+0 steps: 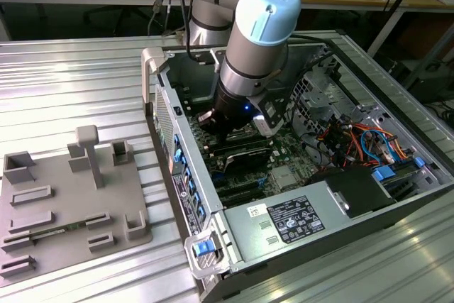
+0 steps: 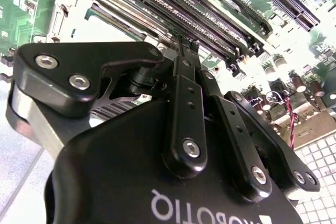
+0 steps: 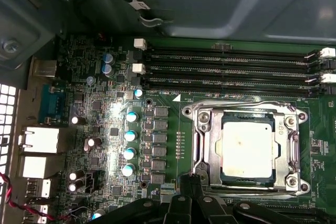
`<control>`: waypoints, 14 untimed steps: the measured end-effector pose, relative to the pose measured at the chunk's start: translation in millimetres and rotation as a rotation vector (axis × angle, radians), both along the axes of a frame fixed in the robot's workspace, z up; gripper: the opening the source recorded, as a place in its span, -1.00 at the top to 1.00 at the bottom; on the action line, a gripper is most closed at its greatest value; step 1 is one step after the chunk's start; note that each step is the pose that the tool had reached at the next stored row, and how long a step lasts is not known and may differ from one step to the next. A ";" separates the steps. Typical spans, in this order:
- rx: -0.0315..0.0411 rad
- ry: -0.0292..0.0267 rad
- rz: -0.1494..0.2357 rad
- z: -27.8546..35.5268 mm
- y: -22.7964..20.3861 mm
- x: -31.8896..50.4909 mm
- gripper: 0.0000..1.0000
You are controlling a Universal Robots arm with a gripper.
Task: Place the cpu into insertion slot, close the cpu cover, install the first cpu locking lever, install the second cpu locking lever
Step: 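Install the second cpu locking lever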
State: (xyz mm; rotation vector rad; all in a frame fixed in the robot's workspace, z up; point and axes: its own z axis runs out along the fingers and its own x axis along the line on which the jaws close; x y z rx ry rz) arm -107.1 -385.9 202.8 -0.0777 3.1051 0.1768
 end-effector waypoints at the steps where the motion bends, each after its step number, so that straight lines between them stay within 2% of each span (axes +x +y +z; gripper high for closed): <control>1: 0.0003 0.0001 0.000 0.0 0.5 0.0 0.79; 5: 0.0018 0.0000 0.000 -0.1 2.7 0.1 0.79; 14: 0.0083 0.0002 0.000 -1.7 2.9 -0.1 0.79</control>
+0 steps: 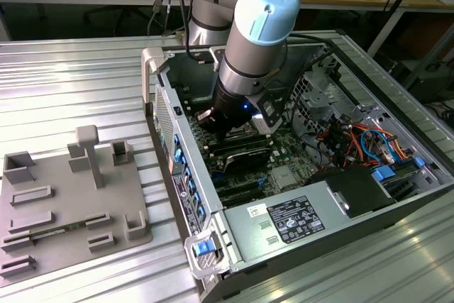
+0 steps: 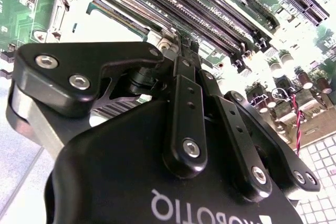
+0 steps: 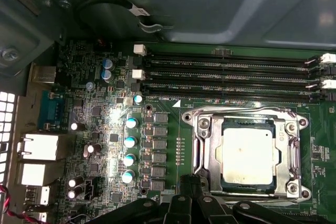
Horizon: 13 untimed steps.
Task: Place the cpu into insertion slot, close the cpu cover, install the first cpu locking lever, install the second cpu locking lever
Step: 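Install the second cpu locking lever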
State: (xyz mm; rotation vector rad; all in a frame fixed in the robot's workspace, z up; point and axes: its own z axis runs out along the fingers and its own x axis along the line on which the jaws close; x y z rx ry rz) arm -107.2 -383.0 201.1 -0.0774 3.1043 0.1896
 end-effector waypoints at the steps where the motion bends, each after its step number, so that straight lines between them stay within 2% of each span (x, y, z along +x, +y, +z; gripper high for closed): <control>1: -0.0001 0.0001 0.000 -0.3 0.0 0.0 0.79; 5: 0.0001 0.0001 0.000 -2.0 0.0 0.0 0.79; 10: -0.0049 -0.0003 0.000 -2.0 0.1 0.1 0.79; 13: -0.0045 -0.0017 0.000 2.2 0.2 0.3 0.79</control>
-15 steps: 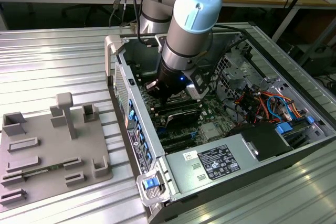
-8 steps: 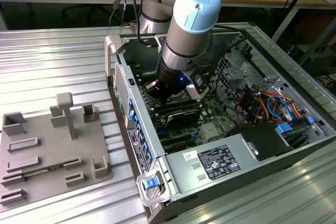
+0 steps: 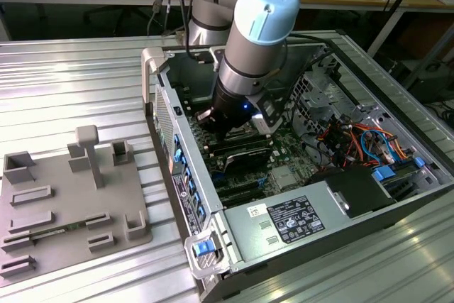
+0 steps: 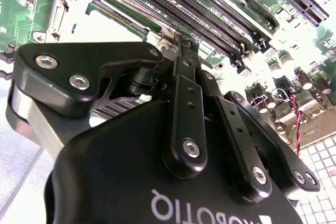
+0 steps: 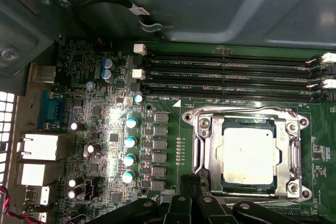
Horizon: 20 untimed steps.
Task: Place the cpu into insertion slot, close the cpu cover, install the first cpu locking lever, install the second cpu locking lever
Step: 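Install the second cpu locking lever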
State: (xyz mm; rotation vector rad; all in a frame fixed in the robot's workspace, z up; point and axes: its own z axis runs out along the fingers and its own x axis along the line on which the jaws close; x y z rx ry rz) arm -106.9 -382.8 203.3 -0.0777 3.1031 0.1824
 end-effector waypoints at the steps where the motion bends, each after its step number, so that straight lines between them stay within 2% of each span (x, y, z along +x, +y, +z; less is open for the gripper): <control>1: -0.0009 0.0015 0.000 2.8 -0.1 -0.2 0.79; 7: -0.0031 0.0015 0.000 11.6 0.5 -0.3 0.79; 10: -0.0086 0.0014 0.000 16.0 1.6 -0.2 0.79; 12: -0.0166 0.0015 0.000 18.3 3.0 -0.2 0.79; 14: -0.0344 0.0015 0.000 20.4 5.1 -0.2 0.79; 15: -0.0517 0.0016 0.000 21.2 6.5 -0.2 0.79; 17: -0.0687 0.0015 0.000 21.7 7.5 -0.2 0.79; 18: -0.0798 0.0014 0.000 22.0 7.8 -0.2 0.79; 20: -0.0909 0.0014 0.000 22.3 8.0 -0.2 0.79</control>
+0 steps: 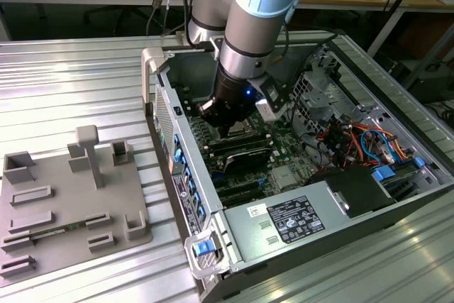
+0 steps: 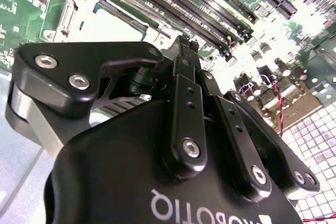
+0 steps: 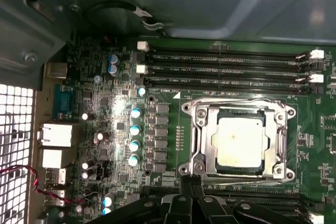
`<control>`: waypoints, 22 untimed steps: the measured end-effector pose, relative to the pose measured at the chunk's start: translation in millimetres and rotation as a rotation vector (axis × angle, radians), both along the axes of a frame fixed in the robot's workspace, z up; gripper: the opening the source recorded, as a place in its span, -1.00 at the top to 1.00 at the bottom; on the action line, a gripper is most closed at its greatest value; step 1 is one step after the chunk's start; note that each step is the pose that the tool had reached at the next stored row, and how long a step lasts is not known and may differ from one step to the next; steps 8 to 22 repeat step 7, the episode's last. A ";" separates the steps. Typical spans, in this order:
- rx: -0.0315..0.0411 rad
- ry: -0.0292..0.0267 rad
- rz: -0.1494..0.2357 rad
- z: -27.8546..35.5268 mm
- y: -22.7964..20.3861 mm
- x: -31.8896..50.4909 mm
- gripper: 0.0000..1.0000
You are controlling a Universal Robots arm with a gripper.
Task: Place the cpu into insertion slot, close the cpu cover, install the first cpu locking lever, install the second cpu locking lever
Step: 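Install the second cpu locking lever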
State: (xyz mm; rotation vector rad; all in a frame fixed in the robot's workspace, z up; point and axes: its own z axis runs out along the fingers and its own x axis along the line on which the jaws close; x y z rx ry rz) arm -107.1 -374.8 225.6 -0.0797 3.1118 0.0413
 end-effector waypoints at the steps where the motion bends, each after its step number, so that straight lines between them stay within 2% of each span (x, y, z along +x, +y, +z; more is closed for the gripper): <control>1: -0.0015 0.0000 0.000 0.0 0.0 0.1 0.79; 22: -0.0021 0.0001 0.000 0.1 0.0 0.0 0.79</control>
